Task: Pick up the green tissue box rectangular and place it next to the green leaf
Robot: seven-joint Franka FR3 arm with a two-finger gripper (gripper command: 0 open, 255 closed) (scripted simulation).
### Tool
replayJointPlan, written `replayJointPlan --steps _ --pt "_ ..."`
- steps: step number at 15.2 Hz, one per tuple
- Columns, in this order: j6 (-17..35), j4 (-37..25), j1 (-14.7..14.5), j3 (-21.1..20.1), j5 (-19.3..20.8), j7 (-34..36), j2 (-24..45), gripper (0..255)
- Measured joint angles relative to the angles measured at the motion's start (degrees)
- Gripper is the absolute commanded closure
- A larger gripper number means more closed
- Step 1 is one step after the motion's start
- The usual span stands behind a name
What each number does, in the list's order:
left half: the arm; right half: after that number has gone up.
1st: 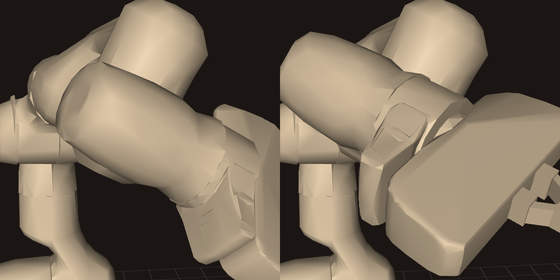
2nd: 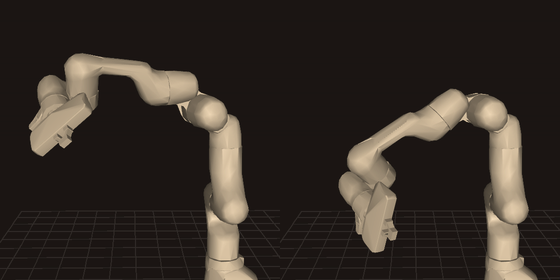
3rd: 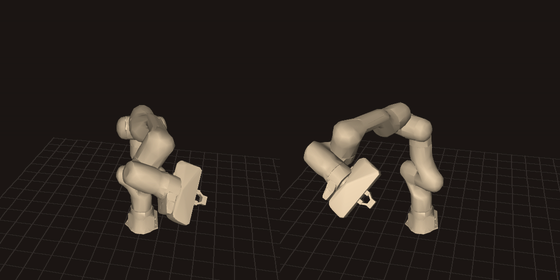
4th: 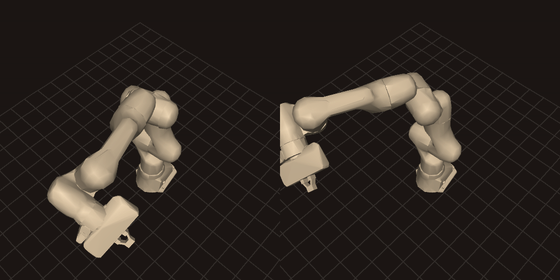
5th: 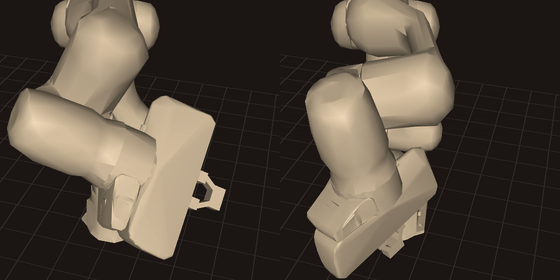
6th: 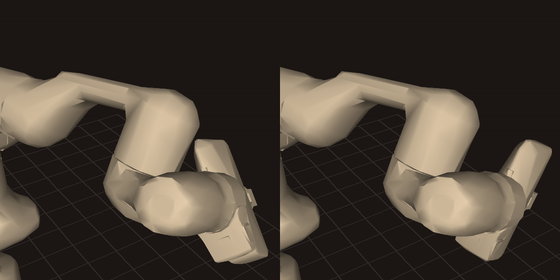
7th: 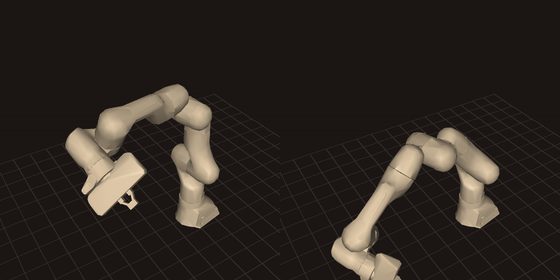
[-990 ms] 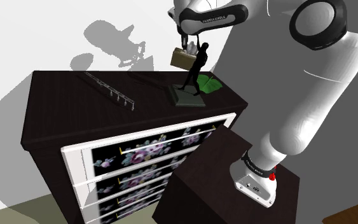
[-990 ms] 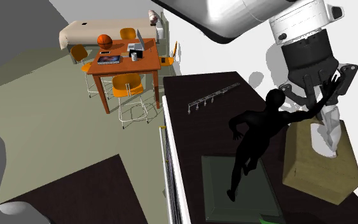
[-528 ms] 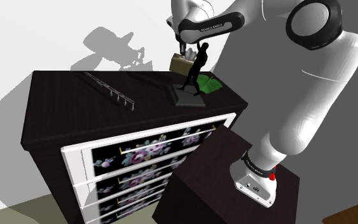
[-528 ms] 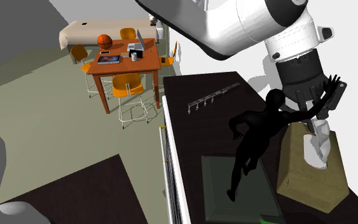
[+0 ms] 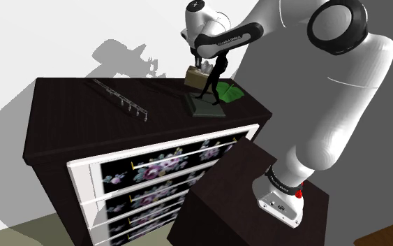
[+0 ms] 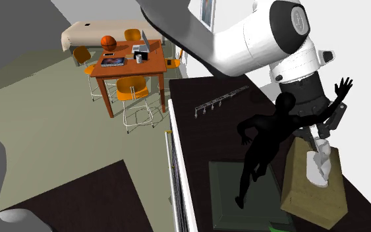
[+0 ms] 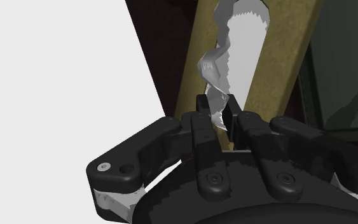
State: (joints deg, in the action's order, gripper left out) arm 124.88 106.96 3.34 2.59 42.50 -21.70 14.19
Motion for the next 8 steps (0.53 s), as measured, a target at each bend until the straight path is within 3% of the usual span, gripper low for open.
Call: replayJointPlan --steps 8 --pt "3.5 0.8 0.0 0.5 2.2 3.2 2.1 255"
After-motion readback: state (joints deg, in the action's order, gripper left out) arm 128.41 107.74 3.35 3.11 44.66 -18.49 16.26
